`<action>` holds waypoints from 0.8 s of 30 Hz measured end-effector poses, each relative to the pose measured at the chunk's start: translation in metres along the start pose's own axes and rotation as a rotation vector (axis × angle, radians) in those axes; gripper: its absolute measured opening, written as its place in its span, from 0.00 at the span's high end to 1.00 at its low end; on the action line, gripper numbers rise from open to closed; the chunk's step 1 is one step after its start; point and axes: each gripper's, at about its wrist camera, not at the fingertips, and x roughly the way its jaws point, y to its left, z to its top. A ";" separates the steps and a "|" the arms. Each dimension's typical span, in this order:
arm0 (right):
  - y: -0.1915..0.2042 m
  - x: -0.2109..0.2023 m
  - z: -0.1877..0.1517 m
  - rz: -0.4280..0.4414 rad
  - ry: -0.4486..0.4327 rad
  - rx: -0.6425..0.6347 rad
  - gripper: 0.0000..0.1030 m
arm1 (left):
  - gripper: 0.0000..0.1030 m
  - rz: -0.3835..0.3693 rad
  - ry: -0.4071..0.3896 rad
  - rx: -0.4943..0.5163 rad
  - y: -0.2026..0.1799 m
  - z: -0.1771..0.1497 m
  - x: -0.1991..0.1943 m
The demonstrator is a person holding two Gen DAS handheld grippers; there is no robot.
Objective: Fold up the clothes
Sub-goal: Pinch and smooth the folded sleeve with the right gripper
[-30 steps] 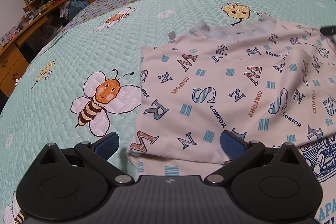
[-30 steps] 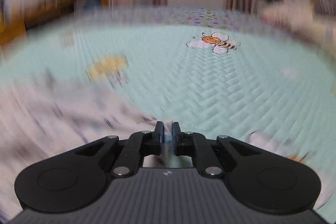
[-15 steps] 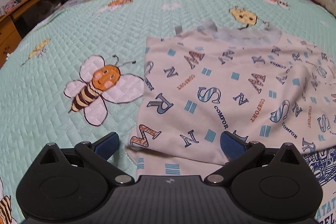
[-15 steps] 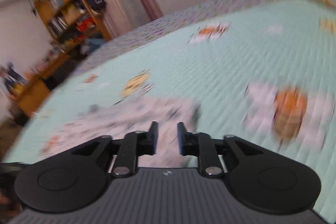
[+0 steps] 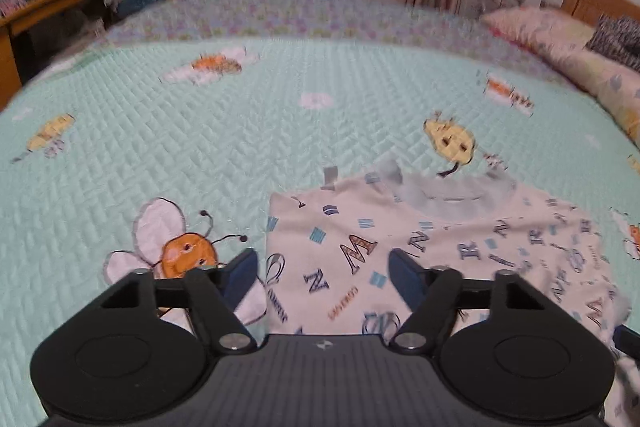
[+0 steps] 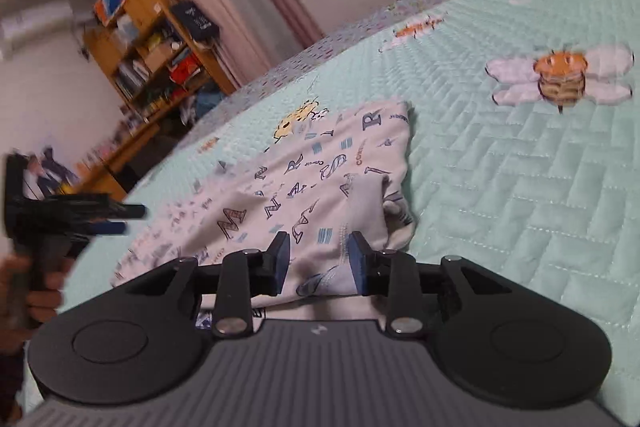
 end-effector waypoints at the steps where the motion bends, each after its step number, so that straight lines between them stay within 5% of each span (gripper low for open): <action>1: -0.003 0.000 0.000 0.010 -0.001 0.015 0.67 | 0.44 0.012 0.013 0.010 0.000 0.003 0.006; 12: -0.012 0.001 -0.005 0.074 -0.013 0.094 0.67 | 0.46 0.110 0.117 0.130 -0.001 0.022 0.054; 15: -0.014 0.001 -0.004 0.083 -0.015 0.103 0.67 | 0.74 0.109 0.116 0.172 -0.006 0.021 0.056; 24: -0.015 0.000 -0.004 0.095 -0.021 0.113 0.67 | 0.93 0.097 0.084 0.251 -0.010 0.014 0.051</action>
